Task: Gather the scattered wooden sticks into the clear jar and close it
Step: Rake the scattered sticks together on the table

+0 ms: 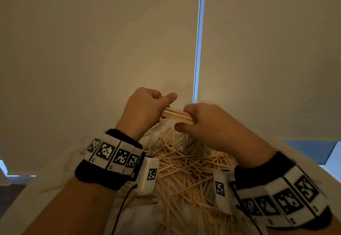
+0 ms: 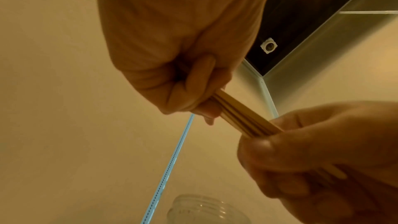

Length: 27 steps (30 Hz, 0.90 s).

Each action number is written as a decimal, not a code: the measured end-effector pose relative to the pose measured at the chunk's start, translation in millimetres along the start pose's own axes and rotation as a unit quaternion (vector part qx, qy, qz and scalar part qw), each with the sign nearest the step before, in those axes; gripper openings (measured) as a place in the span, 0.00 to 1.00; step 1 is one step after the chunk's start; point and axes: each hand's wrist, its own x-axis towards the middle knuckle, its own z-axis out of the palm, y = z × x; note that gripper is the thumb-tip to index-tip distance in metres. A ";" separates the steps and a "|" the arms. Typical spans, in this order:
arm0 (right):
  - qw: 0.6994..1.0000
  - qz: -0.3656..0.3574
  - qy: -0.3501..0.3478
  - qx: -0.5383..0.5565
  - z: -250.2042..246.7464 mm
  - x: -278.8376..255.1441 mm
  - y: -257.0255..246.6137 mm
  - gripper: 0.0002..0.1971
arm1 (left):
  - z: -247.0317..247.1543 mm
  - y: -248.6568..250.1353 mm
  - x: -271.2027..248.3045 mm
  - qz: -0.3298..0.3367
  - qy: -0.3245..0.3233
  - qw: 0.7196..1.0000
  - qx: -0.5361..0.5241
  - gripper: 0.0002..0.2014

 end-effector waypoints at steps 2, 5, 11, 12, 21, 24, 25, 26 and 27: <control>0.999 0.010 0.035 0.039 -3.8 -0.9 2.8 0.15 | -3.9 -5.5 3.6 -0.017 0.036 0.999 -0.027 0.24; 0.995 0.013 0.078 0.058 -10.7 -0.1 5.8 0.16 | -6.1 -12.2 8.9 -0.047 0.057 0.989 -0.126 0.25; 0.988 0.013 0.087 0.124 -15.4 2.3 9.8 0.16 | 10.9 -14.9 7.4 -0.047 0.048 0.979 -0.193 0.22; 0.988 0.014 0.081 0.130 -16.4 1.5 11.0 0.16 | 13.1 -15.9 7.4 -0.052 0.045 0.976 -0.207 0.21; 0.979 0.085 0.121 0.143 -37.0 0.2 31.1 0.16 | 34.6 -8.0 -0.2 -0.129 -0.035 0.937 -0.324 0.22; 0.967 0.137 0.189 0.105 -53.1 -2.1 47.7 0.16 | 37.9 -14.6 -0.3 -0.151 -0.026 0.943 -0.295 0.23; 0.961 0.154 0.212 0.086 -57.1 -2.0 54.3 0.16 | 41.9 -19.7 -0.9 -0.154 -0.023 0.952 -0.265 0.23; 0.955 0.171 0.233 0.069 -59.2 -0.9 60.4 0.16 | 46.6 -24.8 -1.7 -0.161 -0.030 0.958 -0.237 0.27; 0.950 0.185 0.245 0.053 -59.5 1.0 65.5 0.16 | 52.4 -28.3 -2.8 -0.172 -0.050 0.961 -0.211 0.32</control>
